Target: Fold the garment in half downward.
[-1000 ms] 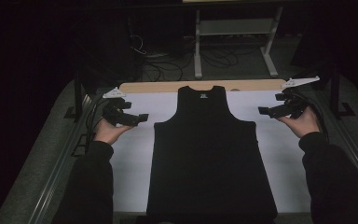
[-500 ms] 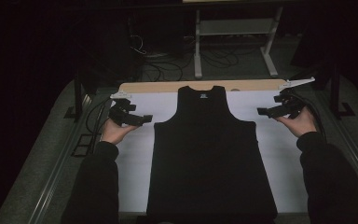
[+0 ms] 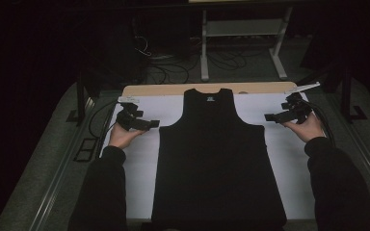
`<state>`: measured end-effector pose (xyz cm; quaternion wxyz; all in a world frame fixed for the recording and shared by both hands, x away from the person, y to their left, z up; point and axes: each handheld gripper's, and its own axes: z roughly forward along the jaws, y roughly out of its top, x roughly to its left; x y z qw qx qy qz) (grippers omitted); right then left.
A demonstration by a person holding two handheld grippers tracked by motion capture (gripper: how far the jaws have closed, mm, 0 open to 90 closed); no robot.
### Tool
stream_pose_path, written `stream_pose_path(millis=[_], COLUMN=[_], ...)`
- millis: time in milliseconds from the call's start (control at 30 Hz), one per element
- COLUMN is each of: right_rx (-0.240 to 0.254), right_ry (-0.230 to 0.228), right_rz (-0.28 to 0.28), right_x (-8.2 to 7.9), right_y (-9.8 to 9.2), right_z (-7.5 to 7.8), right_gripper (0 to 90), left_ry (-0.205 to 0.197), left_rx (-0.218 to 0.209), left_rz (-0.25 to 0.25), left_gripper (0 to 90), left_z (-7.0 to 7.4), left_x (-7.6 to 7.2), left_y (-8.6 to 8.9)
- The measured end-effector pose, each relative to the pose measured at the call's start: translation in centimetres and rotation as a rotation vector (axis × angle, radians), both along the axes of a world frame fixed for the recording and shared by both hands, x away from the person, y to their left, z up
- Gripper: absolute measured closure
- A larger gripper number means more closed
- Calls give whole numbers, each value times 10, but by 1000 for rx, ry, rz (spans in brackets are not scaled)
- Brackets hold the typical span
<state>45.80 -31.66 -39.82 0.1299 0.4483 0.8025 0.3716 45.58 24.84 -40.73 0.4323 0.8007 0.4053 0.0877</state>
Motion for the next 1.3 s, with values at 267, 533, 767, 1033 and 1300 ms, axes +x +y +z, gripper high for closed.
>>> stream_pose_path(millis=[267,533,767,1033,1300], right_rx=[-16,-1,6,-10,-23], right_ry=[51,90,103,106,101], right_rz=[15,40,66,77,57], right_x=[5,5,3,1,-1], right_y=[8,12,14,20,21], right_z=[-14,-29,-36,-40,-45], right_gripper=[0,59,131,154,293], left_ry=[30,61,85,96,101], left_rx=[2,11,31,32,66], left_rz=[-1,-22,-23,-42,-55], left_gripper=[0,0,0,58,218], left_z=[-11,-21,-27,-31,-33], left_x=[5,6,8,7,6], left_y=[-3,-10,-15,-18,-24])
